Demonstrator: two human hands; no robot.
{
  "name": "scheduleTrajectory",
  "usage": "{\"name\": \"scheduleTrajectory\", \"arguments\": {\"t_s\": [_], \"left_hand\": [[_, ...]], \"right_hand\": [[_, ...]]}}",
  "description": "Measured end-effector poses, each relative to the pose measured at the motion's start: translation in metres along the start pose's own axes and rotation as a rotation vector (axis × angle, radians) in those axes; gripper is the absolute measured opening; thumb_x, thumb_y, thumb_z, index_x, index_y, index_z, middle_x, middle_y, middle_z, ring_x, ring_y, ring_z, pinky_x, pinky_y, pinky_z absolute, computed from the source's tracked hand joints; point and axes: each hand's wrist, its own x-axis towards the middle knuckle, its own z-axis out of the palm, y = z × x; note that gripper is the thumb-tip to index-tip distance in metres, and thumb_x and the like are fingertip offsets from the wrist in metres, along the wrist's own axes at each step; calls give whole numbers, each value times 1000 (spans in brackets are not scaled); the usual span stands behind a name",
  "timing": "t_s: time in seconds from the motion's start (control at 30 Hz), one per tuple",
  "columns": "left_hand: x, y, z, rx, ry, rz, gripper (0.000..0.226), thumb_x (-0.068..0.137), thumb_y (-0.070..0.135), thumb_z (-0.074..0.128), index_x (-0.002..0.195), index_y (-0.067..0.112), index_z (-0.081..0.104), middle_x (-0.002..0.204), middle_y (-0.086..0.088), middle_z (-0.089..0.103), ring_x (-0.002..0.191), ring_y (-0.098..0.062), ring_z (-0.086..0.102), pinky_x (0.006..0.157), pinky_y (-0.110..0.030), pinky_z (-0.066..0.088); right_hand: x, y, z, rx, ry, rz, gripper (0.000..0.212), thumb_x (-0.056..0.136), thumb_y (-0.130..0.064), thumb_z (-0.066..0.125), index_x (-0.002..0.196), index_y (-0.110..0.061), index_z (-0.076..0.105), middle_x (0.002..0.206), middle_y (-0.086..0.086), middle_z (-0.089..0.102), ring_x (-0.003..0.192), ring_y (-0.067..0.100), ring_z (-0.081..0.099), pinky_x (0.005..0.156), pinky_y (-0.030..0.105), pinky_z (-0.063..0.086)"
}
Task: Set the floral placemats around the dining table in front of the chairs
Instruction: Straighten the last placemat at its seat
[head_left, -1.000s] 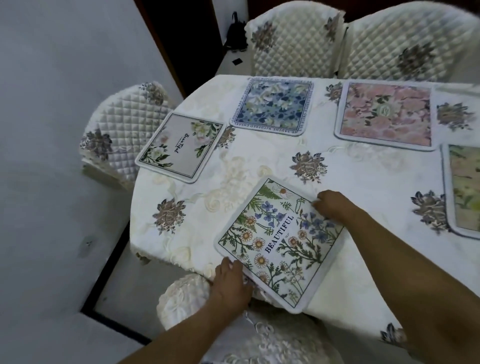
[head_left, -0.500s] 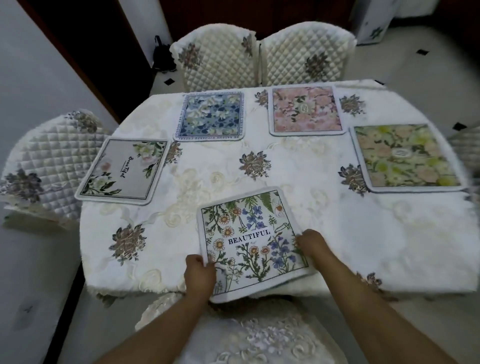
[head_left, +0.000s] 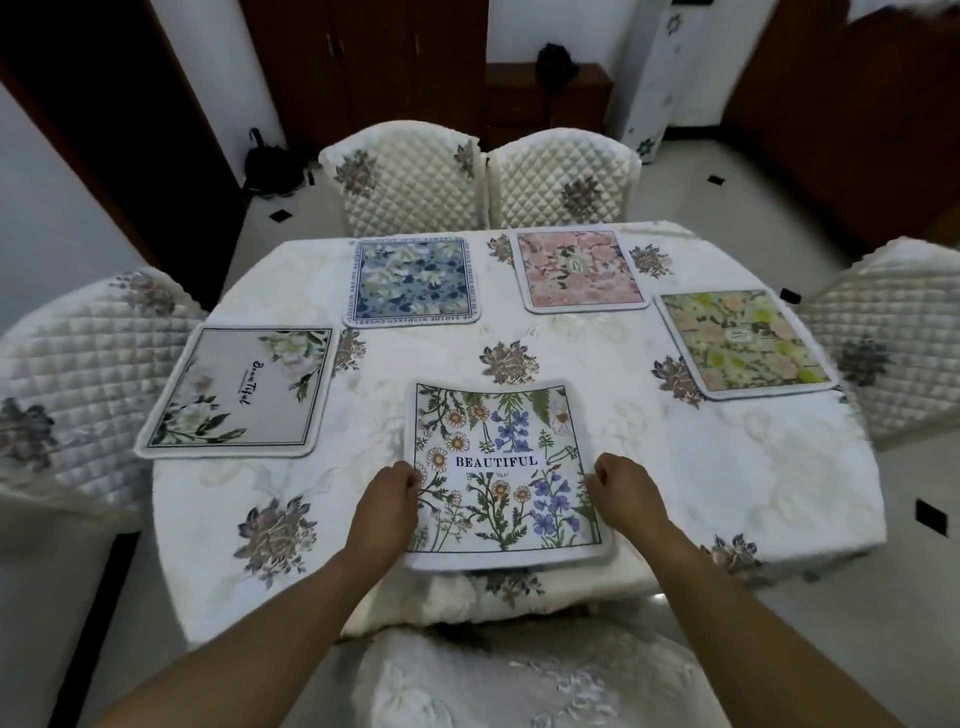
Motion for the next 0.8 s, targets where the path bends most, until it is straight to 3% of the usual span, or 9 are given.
{"name": "scheduleTrajectory", "arguments": {"t_s": [0.17, 0.3, 0.5, 0.6, 0.67, 0.73, 0.8], "left_hand": [[10, -18, -6, 55, -53, 83, 13, 91, 11, 48, 87, 24, 51, 86, 3, 53, 76, -15, 52, 63, -35, 45], [2, -27, 8, 42, -104, 48, 14, 91, 12, 47, 87, 25, 49, 88, 2, 54, 77, -12, 51, 62, -30, 41], [-3, -24, 38, 11, -165, -94, 12, 90, 15, 45, 86, 26, 49, 89, -1, 55, 78, -17, 57, 67, -39, 53], [-5, -25, 48, 91, -211, -145, 15, 90, 8, 46, 99, 16, 55, 97, -10, 58, 86, -26, 58, 74, -42, 52], [-10, -25, 52, 191, -175, -182, 21, 88, 6, 49, 107, 7, 58, 102, -17, 58, 92, -34, 58, 78, -44, 52], [-15, -22, 55, 321, -84, -157, 21, 84, 7, 58, 103, 1, 60, 102, -23, 59, 91, -41, 57, 76, -47, 51], [-18, -14, 58, 412, -45, -74, 35, 75, 11, 68, 108, 2, 62, 115, -24, 60, 99, -44, 58, 82, -50, 50]], "right_hand": [[-8, -7, 16, -30, 40, 39, 25, 95, -31, 50, 73, -18, 48, 71, 0, 51, 61, 17, 48, 49, 29, 30], [-8, 0, 31, -35, 48, 23, 25, 97, -30, 49, 76, -16, 48, 74, 1, 50, 63, 18, 48, 52, 29, 32], [9, 26, 52, -1, 23, 1, 26, 98, -29, 49, 79, -12, 51, 76, 4, 50, 64, 21, 48, 55, 30, 31], [15, 38, 62, -26, -55, 17, 23, 98, -28, 48, 81, -12, 50, 77, 5, 52, 67, 24, 50, 56, 30, 33], [15, 41, 66, -17, -82, 19, 19, 97, -26, 48, 85, -11, 48, 80, 7, 51, 70, 29, 54, 57, 31, 34], [15, 41, 66, -50, -14, -39, 14, 92, -19, 56, 94, -5, 53, 87, 14, 54, 75, 35, 56, 58, 33, 35], [12, 38, 67, -156, 47, -162, 29, 79, -13, 70, 102, 0, 58, 95, 21, 59, 80, 39, 58, 61, 38, 43]]}}
